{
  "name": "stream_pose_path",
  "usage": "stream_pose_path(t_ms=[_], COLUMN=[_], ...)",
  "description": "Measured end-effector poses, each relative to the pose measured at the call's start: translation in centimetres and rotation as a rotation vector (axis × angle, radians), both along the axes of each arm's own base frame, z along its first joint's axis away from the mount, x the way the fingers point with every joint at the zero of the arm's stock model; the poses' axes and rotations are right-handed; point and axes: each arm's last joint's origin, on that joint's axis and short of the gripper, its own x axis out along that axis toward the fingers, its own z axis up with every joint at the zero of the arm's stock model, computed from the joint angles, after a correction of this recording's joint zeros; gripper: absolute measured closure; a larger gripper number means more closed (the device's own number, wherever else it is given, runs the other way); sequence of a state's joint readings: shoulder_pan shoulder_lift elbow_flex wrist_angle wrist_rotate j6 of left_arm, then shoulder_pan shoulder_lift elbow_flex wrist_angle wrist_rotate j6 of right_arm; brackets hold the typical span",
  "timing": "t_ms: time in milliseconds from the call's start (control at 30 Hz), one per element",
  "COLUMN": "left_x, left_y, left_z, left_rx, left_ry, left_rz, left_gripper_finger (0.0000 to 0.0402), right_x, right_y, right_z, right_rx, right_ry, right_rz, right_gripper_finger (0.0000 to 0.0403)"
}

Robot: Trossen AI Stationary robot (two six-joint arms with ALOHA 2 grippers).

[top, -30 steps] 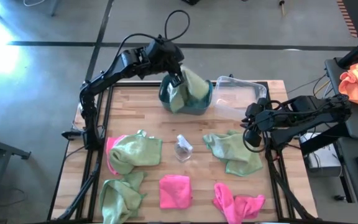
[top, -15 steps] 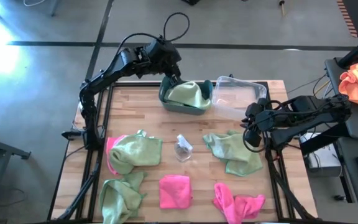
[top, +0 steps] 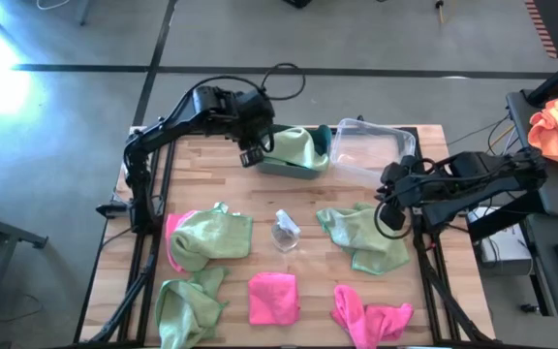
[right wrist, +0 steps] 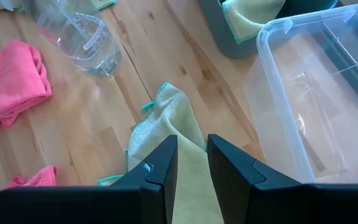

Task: Sort microfiber towel by color & place in baskets
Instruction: Put the top left green microfiber cloth into the blue bin

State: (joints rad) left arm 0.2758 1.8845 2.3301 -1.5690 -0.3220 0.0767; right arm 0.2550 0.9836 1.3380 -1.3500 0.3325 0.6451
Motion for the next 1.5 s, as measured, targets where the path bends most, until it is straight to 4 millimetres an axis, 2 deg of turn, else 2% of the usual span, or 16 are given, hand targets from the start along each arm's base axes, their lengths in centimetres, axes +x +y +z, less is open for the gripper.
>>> stream_pose_path(t_ms=[167, 300, 400, 567, 733, 933, 1133, 1500], left_x=[-1.8, -4.6, -7.0, -10.1, -12.8, -15.3, -16.5, -16.7], left_y=[-1.6, -2.7, -3.6, -5.1, -6.3, -7.2, -8.2, -10.9], left_z=[1.5, 2.3, 1.9, -0.5, -4.1, -8.2, -11.1, -14.7], left_rx=[-0.003, -0.025, -0.043, -0.073, -0.154, -0.247, -0.339, -0.54], left_ry=[-0.054, -0.1, -0.125, -0.215, -0.333, -0.371, -0.333, -0.187], left_rz=[-0.003, 0.053, 0.104, 0.165, 0.215, 0.281, 0.295, 0.233], left_gripper_finger=[0.0321, 0.0321, 0.0321, 0.0321, 0.0321, 0.0321, 0.0321, 0.0321], right_x=[0.1, 0.1, 0.1, 0.1, 0.1, 0.1, 0.1, 0.1], right_y=[0.0, 0.1, 0.1, 0.1, 0.1, 0.1, 0.1, 0.1], right_z=[-0.5, -0.8, -0.9, -0.9, -0.9, -0.9, -0.9, -0.9], right_rx=[0.024, 0.033, 0.031, 0.031, 0.026, 0.034, 0.066, 0.098], right_ry=[0.014, 0.03, 0.032, 0.031, 0.027, 0.023, 0.01, -0.002], right_rz=[-0.025, -0.02, -0.018, -0.018, -0.022, -0.036, -0.089, -0.143], right_gripper_finger=[0.0321, 0.0321, 0.0321, 0.0321, 0.0321, 0.0321, 0.0321, 0.0321])
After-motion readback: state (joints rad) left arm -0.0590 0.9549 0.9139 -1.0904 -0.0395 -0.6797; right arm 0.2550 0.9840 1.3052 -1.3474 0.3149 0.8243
